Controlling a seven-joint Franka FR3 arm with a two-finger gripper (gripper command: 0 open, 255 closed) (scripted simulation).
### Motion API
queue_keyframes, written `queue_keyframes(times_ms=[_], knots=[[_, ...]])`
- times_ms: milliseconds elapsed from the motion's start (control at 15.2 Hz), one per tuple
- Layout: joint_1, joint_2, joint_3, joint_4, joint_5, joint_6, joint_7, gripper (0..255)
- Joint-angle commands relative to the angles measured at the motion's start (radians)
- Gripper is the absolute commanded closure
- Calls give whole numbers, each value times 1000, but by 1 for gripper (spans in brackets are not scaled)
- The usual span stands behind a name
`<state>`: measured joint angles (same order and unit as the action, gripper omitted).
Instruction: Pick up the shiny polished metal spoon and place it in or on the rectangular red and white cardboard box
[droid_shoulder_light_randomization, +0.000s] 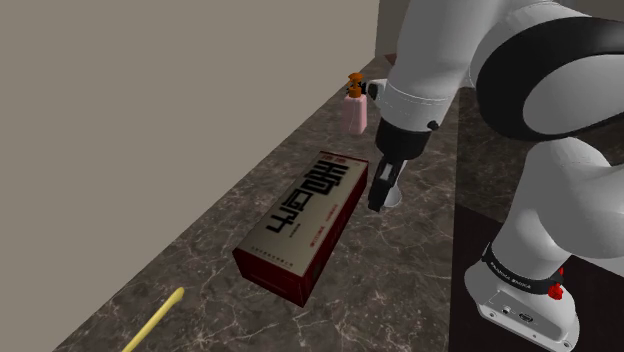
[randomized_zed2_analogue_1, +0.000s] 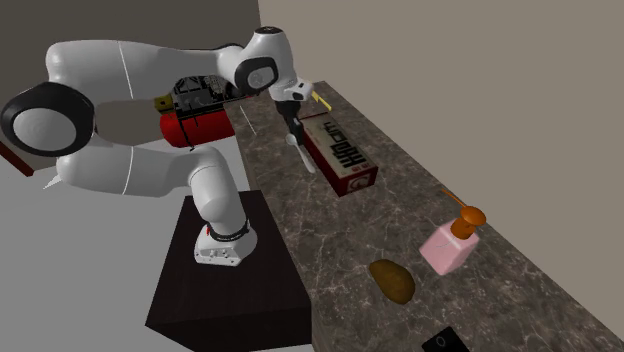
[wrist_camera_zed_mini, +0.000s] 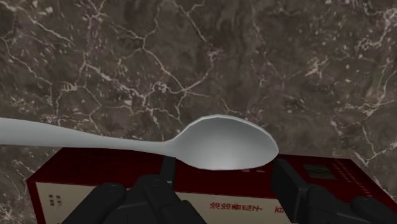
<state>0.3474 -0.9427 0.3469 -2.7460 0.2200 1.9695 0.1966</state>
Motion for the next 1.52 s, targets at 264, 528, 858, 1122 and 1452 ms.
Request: queue_keyframes(times_ms=[264,528,858,1122,1452], knots=[[-10,-5,-20,76,-19,-81,-3,255],[-44,138,15,170,-25,-27,15,255],[-103,362,80,332,-58,41,60,255],[-149,535,137,478,-111,66,113,255],[-164,614,164,508,-142,111,143,255]])
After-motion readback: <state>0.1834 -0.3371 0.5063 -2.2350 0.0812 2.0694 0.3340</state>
